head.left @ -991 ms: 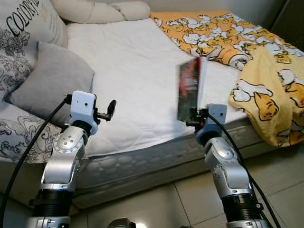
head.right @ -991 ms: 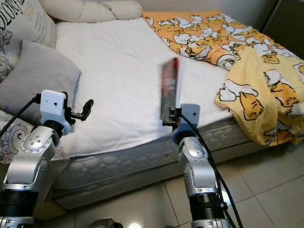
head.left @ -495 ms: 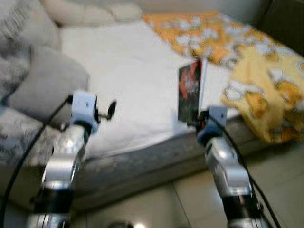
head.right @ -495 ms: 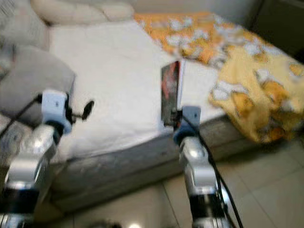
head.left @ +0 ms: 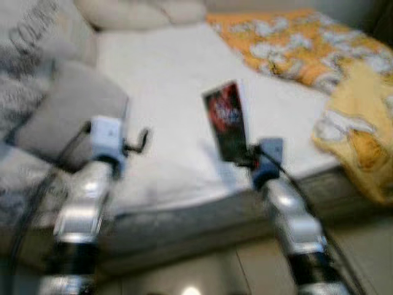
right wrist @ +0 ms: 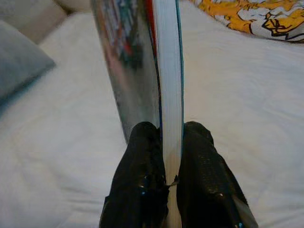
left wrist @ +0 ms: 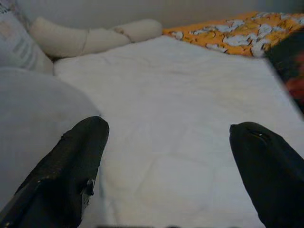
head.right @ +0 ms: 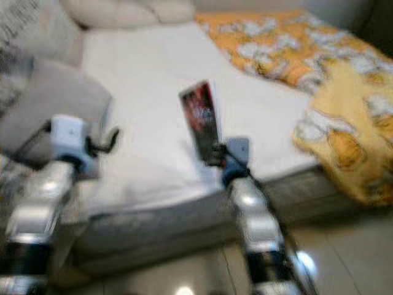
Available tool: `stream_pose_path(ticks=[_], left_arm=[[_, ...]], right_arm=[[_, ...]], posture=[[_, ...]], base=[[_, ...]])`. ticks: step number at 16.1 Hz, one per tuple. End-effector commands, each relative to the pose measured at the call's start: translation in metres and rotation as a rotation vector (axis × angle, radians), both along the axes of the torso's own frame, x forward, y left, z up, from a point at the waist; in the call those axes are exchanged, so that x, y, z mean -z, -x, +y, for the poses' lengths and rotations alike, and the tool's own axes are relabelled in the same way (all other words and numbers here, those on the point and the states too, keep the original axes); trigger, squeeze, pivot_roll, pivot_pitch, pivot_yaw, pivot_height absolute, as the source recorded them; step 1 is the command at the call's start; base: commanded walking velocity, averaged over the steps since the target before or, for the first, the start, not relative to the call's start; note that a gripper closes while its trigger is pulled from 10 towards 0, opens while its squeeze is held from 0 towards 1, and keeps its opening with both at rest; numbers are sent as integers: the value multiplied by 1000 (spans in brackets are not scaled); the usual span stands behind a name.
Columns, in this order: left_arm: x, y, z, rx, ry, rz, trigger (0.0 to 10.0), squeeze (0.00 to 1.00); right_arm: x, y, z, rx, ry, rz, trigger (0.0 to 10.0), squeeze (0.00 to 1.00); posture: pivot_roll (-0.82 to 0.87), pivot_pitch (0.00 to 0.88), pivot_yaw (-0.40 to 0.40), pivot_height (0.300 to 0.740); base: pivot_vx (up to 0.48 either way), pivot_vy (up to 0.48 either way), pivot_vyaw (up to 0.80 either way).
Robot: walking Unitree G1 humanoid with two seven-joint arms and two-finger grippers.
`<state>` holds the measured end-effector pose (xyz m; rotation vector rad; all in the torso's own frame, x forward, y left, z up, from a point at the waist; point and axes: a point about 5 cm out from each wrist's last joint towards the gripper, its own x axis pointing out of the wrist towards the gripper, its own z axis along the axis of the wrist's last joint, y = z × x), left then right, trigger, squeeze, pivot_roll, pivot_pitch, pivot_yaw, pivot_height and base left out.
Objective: Clean up the room
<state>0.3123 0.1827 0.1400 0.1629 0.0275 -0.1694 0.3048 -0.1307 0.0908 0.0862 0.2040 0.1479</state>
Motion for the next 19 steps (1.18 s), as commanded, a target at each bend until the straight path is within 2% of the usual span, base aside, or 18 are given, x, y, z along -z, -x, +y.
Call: stream_pose_path(ticks=[1,4,11,13,16,19], left_arm=[[-4,0,10,-30,-15,-8,10000,0],[-3,0,10,-26,-16,-6,10000,0],[-2,1,9,-19,-18,-4,10000,0],[-2,1,9,-20,-18,-5,10000,0],[-4,0,11,-20,-30,-7,10000,0],[-3,5,12,13,-59,4,10000,0]], right_arm=[[-17,-6,4,-6,-22,-74,10000,0],[-17,-5,3,2,-45,-66,10000,0],[-17,-6,6,-42,-9,-70,10000,0],[-17,-5,9,-64,6,-74,10000,0],[-17,-3,10,-66,-65,-65,10000,0],[-20,1,9,-110,-68,-75,10000,0]], posture=[[45,0,-35,740],[45,0,-35,740],[46,0,-35,740],[47,0,-36,740],[50,0,-37,740],[61,0,-43,740]], base=[[390,0,800],[394,0,0],[392,0,0],[392,0,697],[374,0,267],[0,0,0]])
